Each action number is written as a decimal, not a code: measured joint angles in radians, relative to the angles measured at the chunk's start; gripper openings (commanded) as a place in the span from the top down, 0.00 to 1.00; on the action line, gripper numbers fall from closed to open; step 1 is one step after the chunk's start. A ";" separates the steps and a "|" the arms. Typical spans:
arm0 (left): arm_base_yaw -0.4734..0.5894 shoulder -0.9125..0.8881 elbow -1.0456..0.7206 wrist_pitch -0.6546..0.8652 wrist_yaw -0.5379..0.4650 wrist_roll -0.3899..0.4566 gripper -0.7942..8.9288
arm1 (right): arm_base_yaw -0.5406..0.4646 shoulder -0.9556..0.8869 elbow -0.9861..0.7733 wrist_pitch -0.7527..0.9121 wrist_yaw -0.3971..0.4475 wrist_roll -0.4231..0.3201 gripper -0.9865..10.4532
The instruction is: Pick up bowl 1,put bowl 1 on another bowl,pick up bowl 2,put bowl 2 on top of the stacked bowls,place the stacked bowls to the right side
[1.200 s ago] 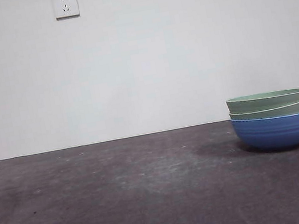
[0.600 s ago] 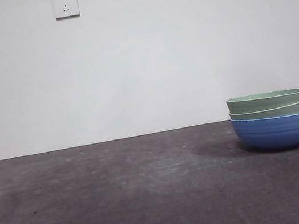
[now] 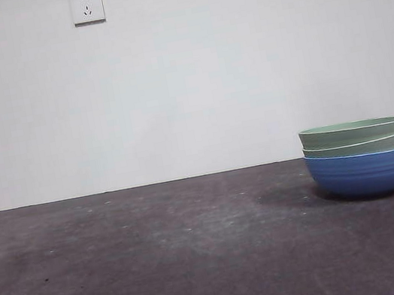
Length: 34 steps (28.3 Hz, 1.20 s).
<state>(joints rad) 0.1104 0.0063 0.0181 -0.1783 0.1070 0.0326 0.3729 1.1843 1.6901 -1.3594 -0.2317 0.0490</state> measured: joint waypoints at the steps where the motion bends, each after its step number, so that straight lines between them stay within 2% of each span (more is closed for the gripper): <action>1: 0.000 -0.002 0.000 0.000 0.000 -0.011 0.92 | 0.000 0.000 0.000 0.000 0.000 0.000 0.91; 10: 0.000 -0.002 0.000 0.000 0.000 -0.041 0.92 | 0.000 0.000 0.000 0.000 0.000 0.000 0.91; 28: 0.000 -0.002 0.000 0.000 0.000 -0.044 0.92 | 0.000 0.000 0.000 0.000 0.000 -0.001 0.91; 34: 0.000 -0.002 0.000 0.000 0.000 -0.044 0.92 | -0.073 -0.045 0.000 0.009 0.000 -0.004 0.91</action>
<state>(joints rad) 0.1108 0.0048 0.0181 -0.1780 0.1066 -0.0116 0.3000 1.1397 1.6901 -1.3506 -0.2314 0.0448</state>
